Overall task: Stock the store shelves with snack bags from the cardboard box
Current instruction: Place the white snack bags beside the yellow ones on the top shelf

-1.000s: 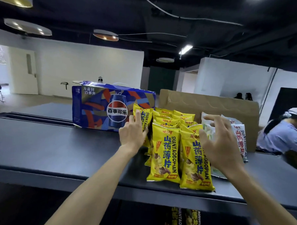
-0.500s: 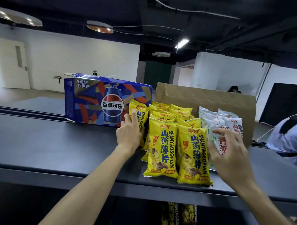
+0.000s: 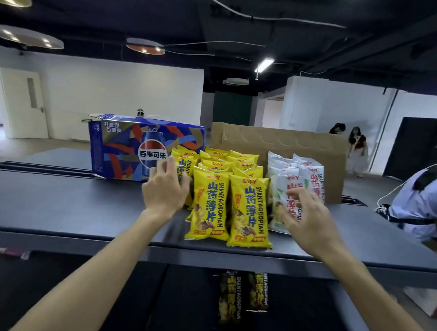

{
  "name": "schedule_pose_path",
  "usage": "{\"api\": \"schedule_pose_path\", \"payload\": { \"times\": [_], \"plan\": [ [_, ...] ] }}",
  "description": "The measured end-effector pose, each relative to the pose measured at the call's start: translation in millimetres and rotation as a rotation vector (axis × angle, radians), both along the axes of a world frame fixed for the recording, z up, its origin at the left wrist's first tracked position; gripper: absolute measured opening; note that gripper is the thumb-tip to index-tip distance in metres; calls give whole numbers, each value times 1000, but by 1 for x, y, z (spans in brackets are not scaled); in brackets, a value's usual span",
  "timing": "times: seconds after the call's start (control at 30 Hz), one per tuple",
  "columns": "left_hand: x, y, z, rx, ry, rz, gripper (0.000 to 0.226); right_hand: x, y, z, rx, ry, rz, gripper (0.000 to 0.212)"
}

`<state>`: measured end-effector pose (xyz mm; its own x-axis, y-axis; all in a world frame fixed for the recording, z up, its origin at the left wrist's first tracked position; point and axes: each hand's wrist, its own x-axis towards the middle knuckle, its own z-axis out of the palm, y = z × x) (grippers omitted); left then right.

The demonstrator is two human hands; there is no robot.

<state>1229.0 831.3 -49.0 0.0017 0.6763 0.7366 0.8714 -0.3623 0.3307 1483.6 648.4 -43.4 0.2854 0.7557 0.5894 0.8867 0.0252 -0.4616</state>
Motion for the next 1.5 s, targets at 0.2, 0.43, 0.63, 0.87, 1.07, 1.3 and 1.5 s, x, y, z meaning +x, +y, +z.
{"api": "schedule_pose_path", "payload": {
  "times": [0.2, 0.43, 0.63, 0.87, 1.07, 1.3, 1.5],
  "plan": [
    [33, -69, 30, 101, -10, 0, 43, 34, -47, -4, -22, 12, 52, 33],
    [153, -197, 5, 125, 43, -164, 43, 106, -123, -22, -81, -25, 75, 39],
    [264, -297, -87, 88, 139, -297, 41, 165, -180, -78, -129, 14, 78, 39],
    [341, -359, -232, -267, 312, -442, 40, 235, -249, -226, -446, 247, -17, 40],
    [363, -392, -367, -675, 455, -512, 28, 275, -307, -379, -879, 381, -140, 45],
    [377, -409, -472, -926, 534, -648, 16, 297, -351, -483, -1183, 465, -260, 39],
    [403, -411, -518, -1332, 728, -763, 47, 308, -351, -527, -1284, 463, -296, 40]
  ]
}}
